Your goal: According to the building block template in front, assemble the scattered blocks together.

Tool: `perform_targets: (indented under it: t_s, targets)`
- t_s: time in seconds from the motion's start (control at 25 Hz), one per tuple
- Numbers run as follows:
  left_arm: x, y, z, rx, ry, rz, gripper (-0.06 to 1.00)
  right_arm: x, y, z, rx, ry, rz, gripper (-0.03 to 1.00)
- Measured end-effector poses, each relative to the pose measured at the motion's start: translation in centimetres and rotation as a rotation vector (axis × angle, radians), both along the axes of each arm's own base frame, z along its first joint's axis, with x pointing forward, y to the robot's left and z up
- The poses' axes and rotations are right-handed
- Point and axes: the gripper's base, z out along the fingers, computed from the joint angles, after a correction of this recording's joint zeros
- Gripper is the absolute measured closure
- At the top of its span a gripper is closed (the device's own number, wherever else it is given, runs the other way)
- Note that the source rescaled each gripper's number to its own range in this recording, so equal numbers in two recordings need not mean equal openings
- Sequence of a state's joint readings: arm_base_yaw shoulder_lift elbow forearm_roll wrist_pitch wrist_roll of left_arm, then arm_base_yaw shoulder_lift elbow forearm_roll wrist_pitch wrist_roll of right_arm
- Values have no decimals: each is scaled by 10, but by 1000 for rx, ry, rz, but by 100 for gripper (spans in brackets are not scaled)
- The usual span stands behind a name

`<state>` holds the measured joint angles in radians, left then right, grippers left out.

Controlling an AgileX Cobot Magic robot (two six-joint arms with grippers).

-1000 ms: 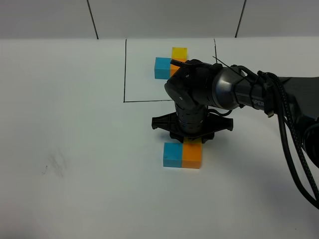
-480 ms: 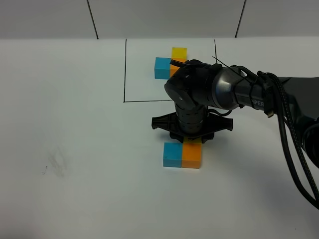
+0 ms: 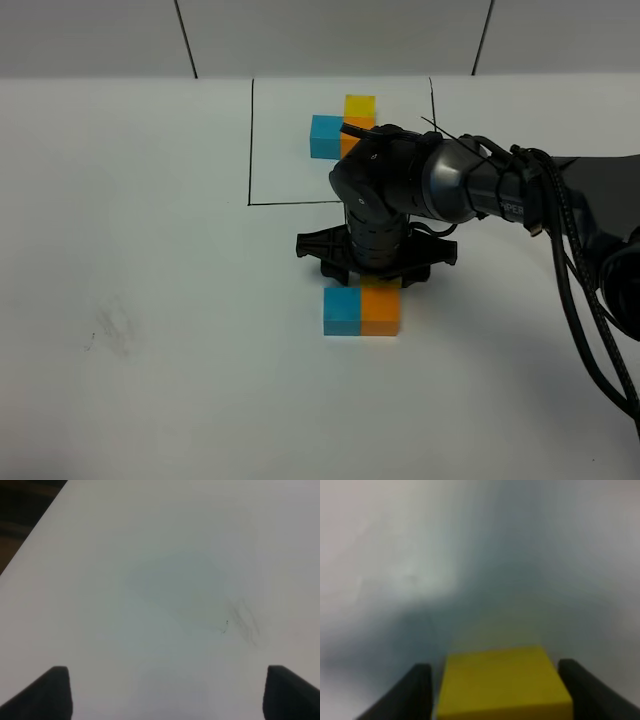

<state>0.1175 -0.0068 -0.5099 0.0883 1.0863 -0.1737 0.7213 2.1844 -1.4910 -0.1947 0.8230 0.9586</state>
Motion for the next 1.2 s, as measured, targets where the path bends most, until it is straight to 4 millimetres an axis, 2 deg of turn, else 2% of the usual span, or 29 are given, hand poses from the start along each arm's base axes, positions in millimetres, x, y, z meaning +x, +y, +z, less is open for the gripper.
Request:
perform_targets:
  t_s: [0.16,0.28,0.36,0.48,0.72,0.8,1.0,1.2]
  targets:
    - [0,0,0,0,0,0,20,1,-5,1,-60,-15,37,12]
    - [0,0,0,0,0,0,20,5,-11,13,-125,-70,86,-1]
    - [0,0,0,1,0,-1,20,9,-16,35,-159,-139,105,-3]
    - [0,0,0,1,0,0,20,19,-30,79,-192,-249,101,-3]
    - [0,0,0,1,0,0,20,25,-86,169,-284,-413,101,-3]
    - [0,0,0,1,0,0,20,21,-111,198,-322,-452,101,-3]
    - [0,0,0,1,0,0,20,1,-182,257,-450,-480,81,-3]
    - [0,0,0,1,0,0,20,-35,-263,307,-567,-490,3,-3]
